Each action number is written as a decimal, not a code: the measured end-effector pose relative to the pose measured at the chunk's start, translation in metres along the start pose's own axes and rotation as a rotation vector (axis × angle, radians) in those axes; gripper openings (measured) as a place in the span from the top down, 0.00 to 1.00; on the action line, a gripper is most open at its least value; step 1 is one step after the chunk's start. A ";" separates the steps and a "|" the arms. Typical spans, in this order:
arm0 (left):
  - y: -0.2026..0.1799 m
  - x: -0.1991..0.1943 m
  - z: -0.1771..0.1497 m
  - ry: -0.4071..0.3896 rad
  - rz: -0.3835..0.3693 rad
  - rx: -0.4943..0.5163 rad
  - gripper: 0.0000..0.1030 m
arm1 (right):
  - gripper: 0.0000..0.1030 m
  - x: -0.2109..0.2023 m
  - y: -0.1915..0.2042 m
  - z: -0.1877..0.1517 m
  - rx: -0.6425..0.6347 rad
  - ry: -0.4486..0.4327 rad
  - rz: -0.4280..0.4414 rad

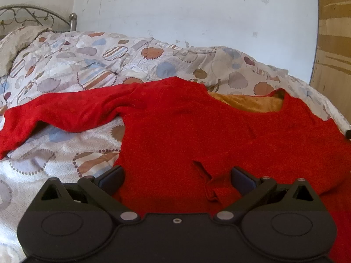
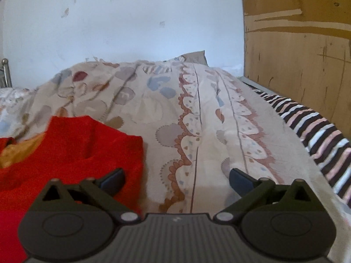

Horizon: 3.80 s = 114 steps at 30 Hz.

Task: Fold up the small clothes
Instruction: 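Withdraw the right gripper and bring the left gripper to the other sleeve, then close the left gripper on the other red sleeve, then lift the sleeve across the shirt body and open the left gripper, then close the right gripper on the side edge of the shirt body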

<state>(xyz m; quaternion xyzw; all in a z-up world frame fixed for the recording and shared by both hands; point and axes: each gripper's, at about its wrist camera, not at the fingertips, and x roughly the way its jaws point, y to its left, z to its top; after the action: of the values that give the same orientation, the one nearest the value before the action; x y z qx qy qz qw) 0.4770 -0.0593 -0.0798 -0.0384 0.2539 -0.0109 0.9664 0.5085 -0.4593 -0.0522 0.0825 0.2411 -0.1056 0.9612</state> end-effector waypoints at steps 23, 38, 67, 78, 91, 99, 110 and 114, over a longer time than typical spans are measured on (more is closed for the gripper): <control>0.182 -0.087 0.027 0.036 0.222 -0.154 0.00 | 0.00 -0.220 0.091 -0.105 -0.056 0.030 0.262; 0.310 -0.054 0.022 0.086 0.299 -0.493 0.01 | 0.00 -0.198 0.145 -0.148 -0.295 0.131 0.199; 0.274 -0.112 0.158 -0.388 0.338 -0.260 1.00 | 0.00 -0.196 0.146 -0.157 -0.339 0.109 0.176; 0.116 -0.137 0.197 -0.497 -0.038 0.118 1.00 | 0.00 -0.229 0.103 -0.134 -0.101 0.036 0.259; -0.026 -0.100 0.114 -0.291 -0.299 0.328 0.93 | 0.00 -0.271 0.022 -0.139 0.032 0.042 0.051; 0.027 -0.079 0.064 -0.089 -0.187 0.172 0.32 | 0.00 -0.258 0.043 -0.137 0.007 0.058 0.111; 0.135 -0.091 0.031 -0.011 0.079 0.066 0.02 | 0.00 -0.199 0.154 -0.088 -0.131 0.065 0.439; 0.153 -0.090 0.023 -0.002 0.114 0.065 0.01 | 0.02 -0.165 0.211 -0.063 -0.228 0.066 0.544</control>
<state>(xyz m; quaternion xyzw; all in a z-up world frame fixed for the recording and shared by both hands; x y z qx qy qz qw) 0.4096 0.0984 -0.0281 0.0073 0.2543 0.0360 0.9664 0.3892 -0.2159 -0.0043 0.0389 0.2517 0.1864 0.9489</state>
